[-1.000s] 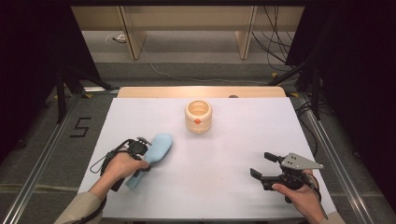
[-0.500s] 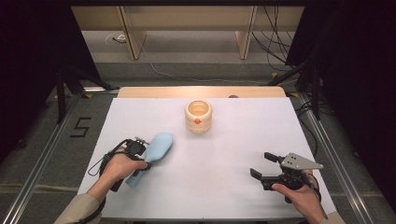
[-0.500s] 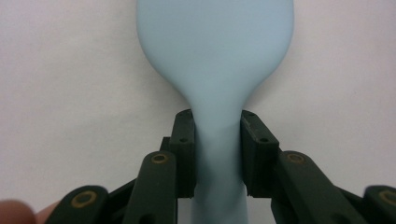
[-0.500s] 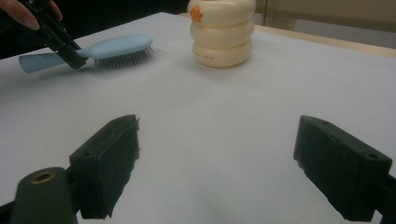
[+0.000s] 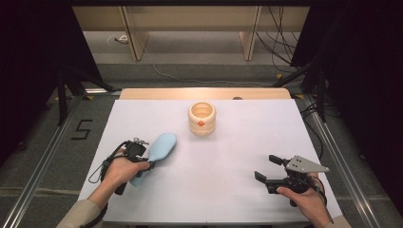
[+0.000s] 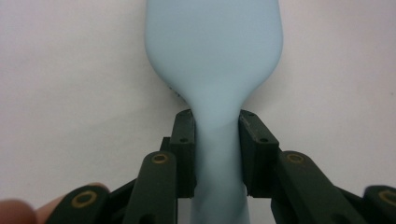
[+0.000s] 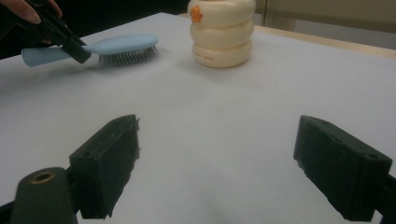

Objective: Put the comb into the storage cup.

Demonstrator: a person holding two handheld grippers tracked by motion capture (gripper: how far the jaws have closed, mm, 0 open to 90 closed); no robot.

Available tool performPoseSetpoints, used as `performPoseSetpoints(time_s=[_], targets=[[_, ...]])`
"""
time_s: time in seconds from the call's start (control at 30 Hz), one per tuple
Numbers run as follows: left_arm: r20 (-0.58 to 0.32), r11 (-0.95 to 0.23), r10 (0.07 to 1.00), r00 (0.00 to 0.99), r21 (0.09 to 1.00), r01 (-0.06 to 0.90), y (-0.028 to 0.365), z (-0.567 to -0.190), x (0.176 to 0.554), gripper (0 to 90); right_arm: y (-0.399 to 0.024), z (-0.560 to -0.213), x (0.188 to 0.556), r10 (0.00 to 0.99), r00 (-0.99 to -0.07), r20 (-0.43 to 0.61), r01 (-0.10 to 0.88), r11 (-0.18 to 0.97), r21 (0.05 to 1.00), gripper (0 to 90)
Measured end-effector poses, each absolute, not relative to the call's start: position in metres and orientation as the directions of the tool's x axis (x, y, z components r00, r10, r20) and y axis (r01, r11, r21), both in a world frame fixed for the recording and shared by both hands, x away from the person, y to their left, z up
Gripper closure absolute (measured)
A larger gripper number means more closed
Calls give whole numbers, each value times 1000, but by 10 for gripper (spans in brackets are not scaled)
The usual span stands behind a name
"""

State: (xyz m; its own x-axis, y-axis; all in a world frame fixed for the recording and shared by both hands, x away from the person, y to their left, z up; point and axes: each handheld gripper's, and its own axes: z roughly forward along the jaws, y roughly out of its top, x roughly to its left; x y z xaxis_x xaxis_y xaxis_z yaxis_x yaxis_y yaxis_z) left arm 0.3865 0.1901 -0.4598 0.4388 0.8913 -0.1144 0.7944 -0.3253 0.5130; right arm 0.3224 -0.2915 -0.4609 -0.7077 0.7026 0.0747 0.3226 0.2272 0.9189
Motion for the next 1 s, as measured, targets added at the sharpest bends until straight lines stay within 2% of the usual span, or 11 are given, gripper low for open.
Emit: performPoseSetpoints(time_s=[0.6, 1.0], targets=[[-110, -250, 904, 414, 650, 717, 190, -453, 384, 694, -291, -461, 323, 703, -708, 75, 322, 226, 919, 152], [-155, -141, 904, 399, 772, 620, 192, -447, 374, 694, -288, -460, 322, 697, -711, 94, 330, 212, 920, 151]])
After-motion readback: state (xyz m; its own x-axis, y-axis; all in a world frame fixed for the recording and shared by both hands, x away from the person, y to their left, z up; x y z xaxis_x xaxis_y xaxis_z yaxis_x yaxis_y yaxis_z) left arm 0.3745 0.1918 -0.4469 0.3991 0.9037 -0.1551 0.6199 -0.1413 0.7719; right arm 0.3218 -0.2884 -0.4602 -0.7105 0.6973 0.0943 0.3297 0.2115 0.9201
